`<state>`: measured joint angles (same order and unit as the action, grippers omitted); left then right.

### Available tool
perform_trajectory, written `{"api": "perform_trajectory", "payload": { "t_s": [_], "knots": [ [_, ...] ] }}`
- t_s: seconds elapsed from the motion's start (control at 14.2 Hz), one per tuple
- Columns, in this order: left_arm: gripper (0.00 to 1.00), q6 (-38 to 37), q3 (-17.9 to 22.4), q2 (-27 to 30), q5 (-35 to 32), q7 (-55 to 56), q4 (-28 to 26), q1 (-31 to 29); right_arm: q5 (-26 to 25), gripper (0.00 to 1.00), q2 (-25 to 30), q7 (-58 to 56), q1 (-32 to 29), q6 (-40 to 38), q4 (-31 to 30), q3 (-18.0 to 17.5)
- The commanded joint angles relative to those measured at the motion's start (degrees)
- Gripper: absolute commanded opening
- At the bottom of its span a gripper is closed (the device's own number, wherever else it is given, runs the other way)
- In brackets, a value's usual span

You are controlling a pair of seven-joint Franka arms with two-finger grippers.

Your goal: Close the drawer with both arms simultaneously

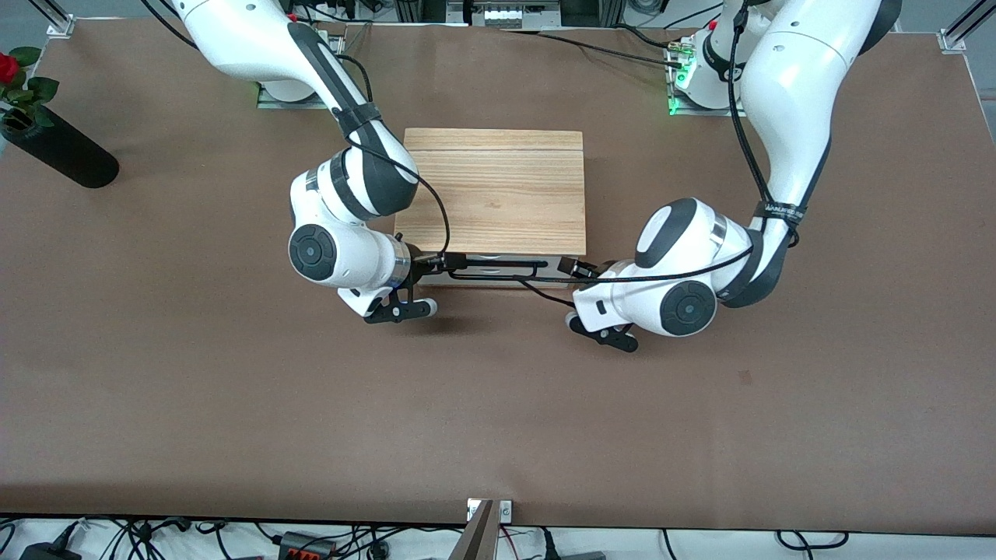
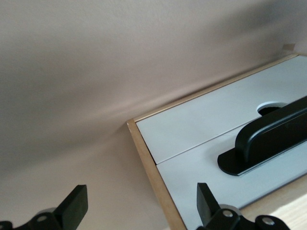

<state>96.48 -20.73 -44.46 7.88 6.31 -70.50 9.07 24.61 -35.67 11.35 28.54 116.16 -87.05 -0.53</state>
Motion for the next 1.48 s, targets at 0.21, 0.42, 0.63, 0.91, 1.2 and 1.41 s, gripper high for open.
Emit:
{"api": "perform_trajectory", "payload": {
  "t_s": [0.21,0.42,0.63,0.91,1.2,1.41],
  "knots": [
    [1.0,-1.4,-0.7,3.1,0.9,-1.0,1.3,-3.9,-0.4,1.0,7.3,-0.3,0.4,-3.2,-0.8,0.6],
    [1.0,-1.4,-0.4,6.0,0.6,-0.9,1.3,-5.6,-3.2,1.0,11.3,-0.2,0.1,-4.4,-0.6,3.1],
    [1.0,-1.8,-0.4,10.3,-0.1,-0.9,0.8,-9.4,-10.5,1.0,14.4,-0.2,0.3,-8.7,0.5,7.3],
    [1.0,-7.9,0.0,14.7,-0.3,-9.3,1.1,-15.6,-18.5,1.0,15.1,-0.5,0.0,-20.9,7.4,14.9],
    [1.0,-9.5,0.3,18.8,-6.7,-9.5,1.0,-17.5,-20.3,1.0,15.2,-2.1,-0.8,-31.9,13.6,22.7],
    [1.0,-10.8,-0.6,19.8,-8.6,-10.1,1.3,-21.8,-20.3,1.0,18.2,-6.2,-5.4,-35.9,14.7,20.8]
  ]
}}
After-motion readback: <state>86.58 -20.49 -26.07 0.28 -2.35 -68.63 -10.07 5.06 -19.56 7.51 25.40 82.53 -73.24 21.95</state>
